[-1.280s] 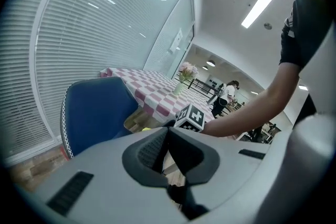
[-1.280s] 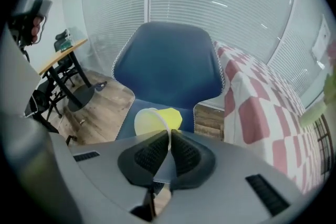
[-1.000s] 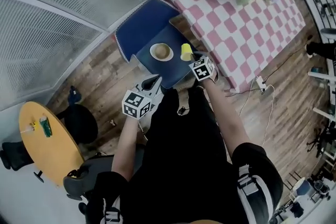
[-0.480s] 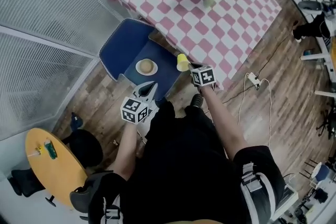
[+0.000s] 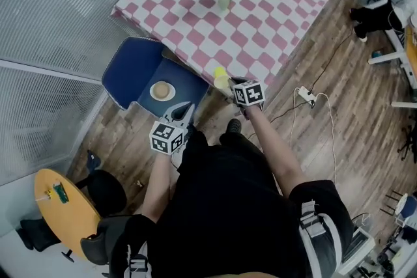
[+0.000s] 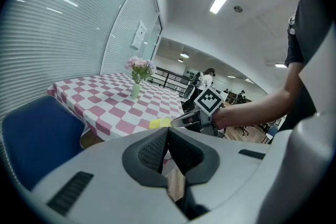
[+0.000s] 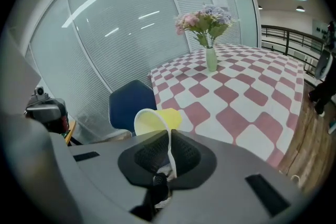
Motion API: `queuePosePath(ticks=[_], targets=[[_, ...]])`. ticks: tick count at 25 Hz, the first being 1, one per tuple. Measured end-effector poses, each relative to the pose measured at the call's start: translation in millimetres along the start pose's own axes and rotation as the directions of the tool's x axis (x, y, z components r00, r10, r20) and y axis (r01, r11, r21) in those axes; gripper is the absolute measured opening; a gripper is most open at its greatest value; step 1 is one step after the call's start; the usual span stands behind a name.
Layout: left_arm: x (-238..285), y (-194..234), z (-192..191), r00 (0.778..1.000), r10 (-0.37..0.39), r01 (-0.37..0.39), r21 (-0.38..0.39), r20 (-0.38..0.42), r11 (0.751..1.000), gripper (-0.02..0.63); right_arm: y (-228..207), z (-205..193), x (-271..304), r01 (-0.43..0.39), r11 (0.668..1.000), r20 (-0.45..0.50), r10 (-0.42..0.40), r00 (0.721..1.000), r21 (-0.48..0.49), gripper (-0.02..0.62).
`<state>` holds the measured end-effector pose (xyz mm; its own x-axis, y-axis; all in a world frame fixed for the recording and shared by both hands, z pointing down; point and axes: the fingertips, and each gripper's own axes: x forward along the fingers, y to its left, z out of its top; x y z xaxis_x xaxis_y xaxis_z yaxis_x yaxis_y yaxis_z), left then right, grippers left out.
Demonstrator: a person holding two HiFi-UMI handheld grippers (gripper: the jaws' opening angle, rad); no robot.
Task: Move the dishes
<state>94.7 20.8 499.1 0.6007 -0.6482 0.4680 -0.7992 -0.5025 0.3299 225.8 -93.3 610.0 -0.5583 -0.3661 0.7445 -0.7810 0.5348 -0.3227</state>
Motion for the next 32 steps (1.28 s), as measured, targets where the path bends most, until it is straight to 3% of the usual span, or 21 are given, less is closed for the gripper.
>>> queuePosePath(ticks=[11,18,25,32], targets=[[88.9,-85.2,19.7,0.999,0.045,-0.044,0.021,-0.011,0.999,0.021,-123.0,-17.0,-59.8,0.003,1.0,-0.002,-0.003,1.0,-0.004,0.032],[116.8,-117.8,17.5,0.999,0.001,0.001,0.043,-0.047,0.999,0.021,-167.3,-34.4,-72.8,0.014,0.999,-0.044,-0.012,0.999,0.038,0.032],[140.8,-101.9,35.7,0.999,-0.016,0.017,0.039,-0.044,0.999,0.021,-176.4,-23.5,-58.6,-0.039,0.974,-0.069,0.056,0.996,0.224,0.032],[167.8,-67.1,63.5,0.997,-0.065,0.067,0.053,-0.046,0.996,0.021,-182.9,14.6,-30.7,-0.113,0.888,-0.011,0.132,0.991,0.446,0.032]])
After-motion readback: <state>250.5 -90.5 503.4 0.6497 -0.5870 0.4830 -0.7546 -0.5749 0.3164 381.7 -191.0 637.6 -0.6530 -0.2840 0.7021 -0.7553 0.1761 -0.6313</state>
